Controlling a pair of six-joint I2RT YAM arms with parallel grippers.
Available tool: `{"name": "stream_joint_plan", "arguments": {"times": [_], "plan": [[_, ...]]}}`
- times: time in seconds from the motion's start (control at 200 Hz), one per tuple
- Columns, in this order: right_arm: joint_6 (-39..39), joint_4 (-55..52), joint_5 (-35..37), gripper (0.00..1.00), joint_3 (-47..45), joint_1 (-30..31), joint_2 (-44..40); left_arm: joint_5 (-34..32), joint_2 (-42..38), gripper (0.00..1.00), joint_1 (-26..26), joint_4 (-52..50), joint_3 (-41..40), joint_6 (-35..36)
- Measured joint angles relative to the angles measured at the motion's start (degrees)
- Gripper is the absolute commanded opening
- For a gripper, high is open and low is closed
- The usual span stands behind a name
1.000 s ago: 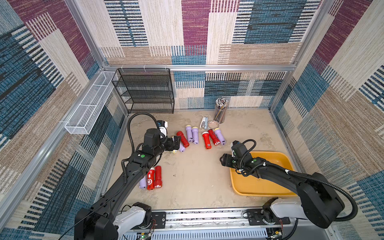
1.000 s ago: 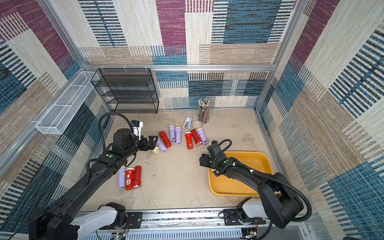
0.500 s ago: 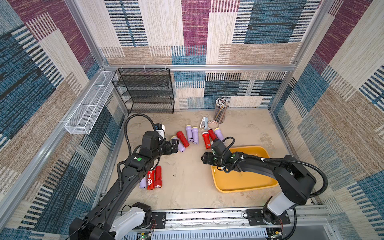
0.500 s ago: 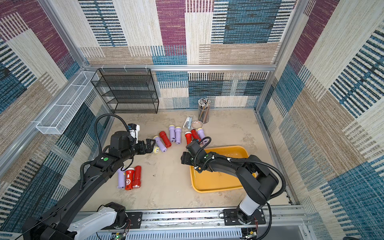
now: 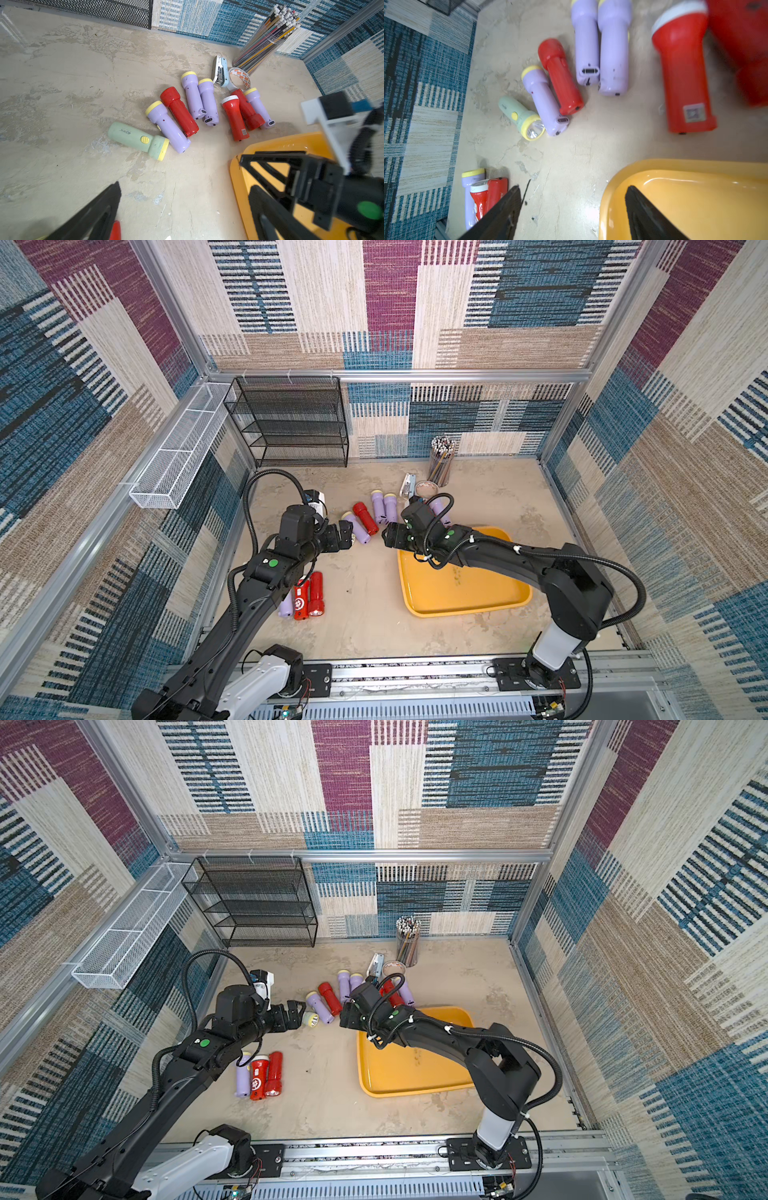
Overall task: Put the flashlights into the storage boxes
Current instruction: Move the storage box to the center of the board.
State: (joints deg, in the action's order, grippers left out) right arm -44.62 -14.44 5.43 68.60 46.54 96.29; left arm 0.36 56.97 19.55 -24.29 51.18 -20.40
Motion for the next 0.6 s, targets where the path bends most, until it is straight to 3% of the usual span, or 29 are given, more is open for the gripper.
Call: {"name": "stream_joint_plan", "arguments": {"times": [0.13,0.295,0.601], "plan": [[4.94,-2.89,4.22,0.85,3.02,-2.62,-3.58,0.98,1.18,0.99,0.13,0.11,-0.09,-0.72],[10.54,-4.83,5.09,0.83,4.5,-11.76,-2.82,5.14,3.63,0.98,2.8,1.14,-1.68,-2.69],[19.12,-7.17,3.56,0.75,15.96,-22.8,11.65,5.38,8.83,0.99,15.08,3.15,-2.95,-5.05]]}}
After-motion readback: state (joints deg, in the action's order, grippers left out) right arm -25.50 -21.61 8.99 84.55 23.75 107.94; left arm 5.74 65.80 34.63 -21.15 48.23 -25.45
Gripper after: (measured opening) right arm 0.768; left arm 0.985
